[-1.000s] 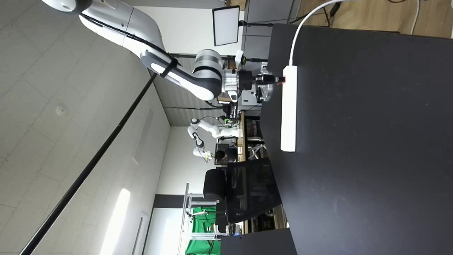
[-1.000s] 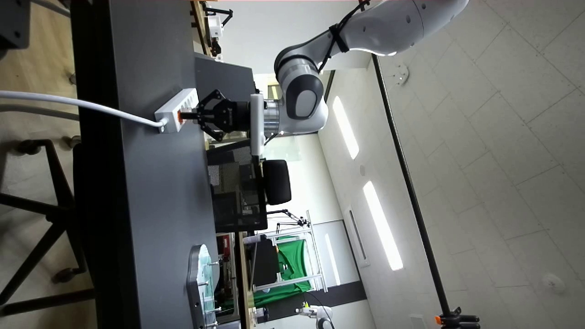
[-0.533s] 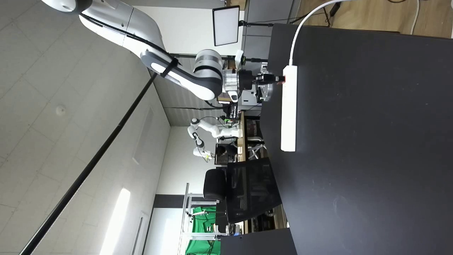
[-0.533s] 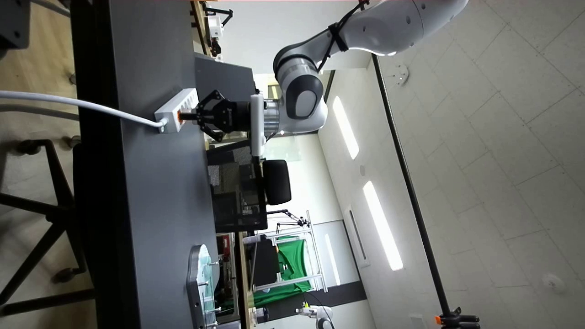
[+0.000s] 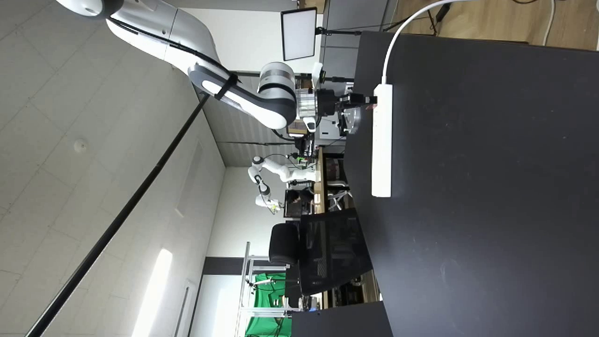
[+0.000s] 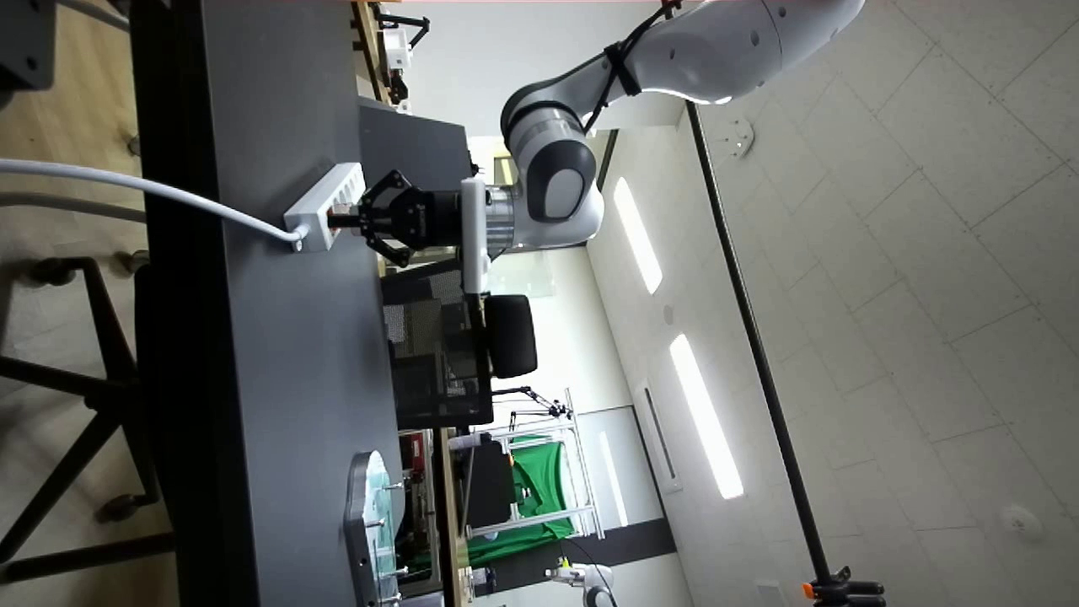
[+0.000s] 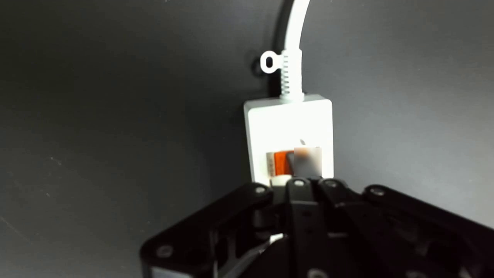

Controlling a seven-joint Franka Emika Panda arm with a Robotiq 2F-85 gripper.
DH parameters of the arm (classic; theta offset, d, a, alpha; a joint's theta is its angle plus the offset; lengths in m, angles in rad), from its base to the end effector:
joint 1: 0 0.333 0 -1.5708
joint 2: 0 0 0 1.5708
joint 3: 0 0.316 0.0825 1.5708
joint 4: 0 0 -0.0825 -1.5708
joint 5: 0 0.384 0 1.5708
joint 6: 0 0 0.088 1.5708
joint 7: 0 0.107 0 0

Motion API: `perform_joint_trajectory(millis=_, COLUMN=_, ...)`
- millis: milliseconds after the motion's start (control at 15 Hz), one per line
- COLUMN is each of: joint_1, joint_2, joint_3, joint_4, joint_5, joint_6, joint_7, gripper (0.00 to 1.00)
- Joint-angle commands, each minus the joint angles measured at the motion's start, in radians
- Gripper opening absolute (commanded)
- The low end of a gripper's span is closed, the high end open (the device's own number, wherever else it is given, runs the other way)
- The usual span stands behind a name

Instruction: Press the switch on the adapter

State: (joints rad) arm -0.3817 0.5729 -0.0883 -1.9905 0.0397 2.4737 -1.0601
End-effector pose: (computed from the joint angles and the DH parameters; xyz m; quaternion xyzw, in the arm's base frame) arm 0.5332 -0.2706 0.1641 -0.9587 -0.2808 0.0401 0.0210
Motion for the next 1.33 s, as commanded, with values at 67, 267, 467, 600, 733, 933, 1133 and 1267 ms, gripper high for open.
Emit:
perform_joint_trajectory(millis=67, joint_1=-0.012, joint_2=0.025, joint_3=0.009, joint_4=-0.02, joint_5=0.009, joint_6=0.049, joint_7=0.022, gripper=0.0)
perform_joint_trajectory(millis=267, joint_1=-0.001, joint_2=0.017, joint_3=0.006, joint_4=-0.07, joint_5=0.004, joint_6=0.143, joint_7=0.033, gripper=0.0)
perform_joint_trajectory(millis=467, joint_1=0.019, joint_2=-0.004, joint_3=-0.007, joint_4=-0.153, joint_5=-0.026, joint_6=0.297, joint_7=0.058, gripper=0.0)
perform_joint_trajectory(millis=600, joint_1=0.04, joint_2=-0.016, joint_3=-0.025, joint_4=-0.212, joint_5=-0.061, joint_6=0.405, joint_7=0.09, gripper=0.0)
perform_joint_trajectory(millis=733, joint_1=0.08, joint_2=-0.025, joint_3=-0.064, joint_4=-0.268, joint_5=-0.124, joint_6=0.501, joint_7=0.148, gripper=0.0)
perform_joint_trajectory(millis=933, joint_1=0.188, joint_2=-0.018, joint_3=-0.177, joint_4=-0.332, joint_5=-0.249, joint_6=0.64, joint_7=0.264, gripper=0.0)
perform_joint_trajectory(millis=1133, joint_1=0.365, joint_2=0.03, joint_3=-0.36, joint_4=-0.361, joint_5=-0.336, joint_6=0.773, joint_7=0.372, gripper=0.0)
perform_joint_trajectory(millis=1267, joint_1=0.483, joint_2=0.072, joint_3=-0.463, joint_4=-0.378, joint_5=-0.319, joint_6=0.848, joint_7=0.41, gripper=0.0)
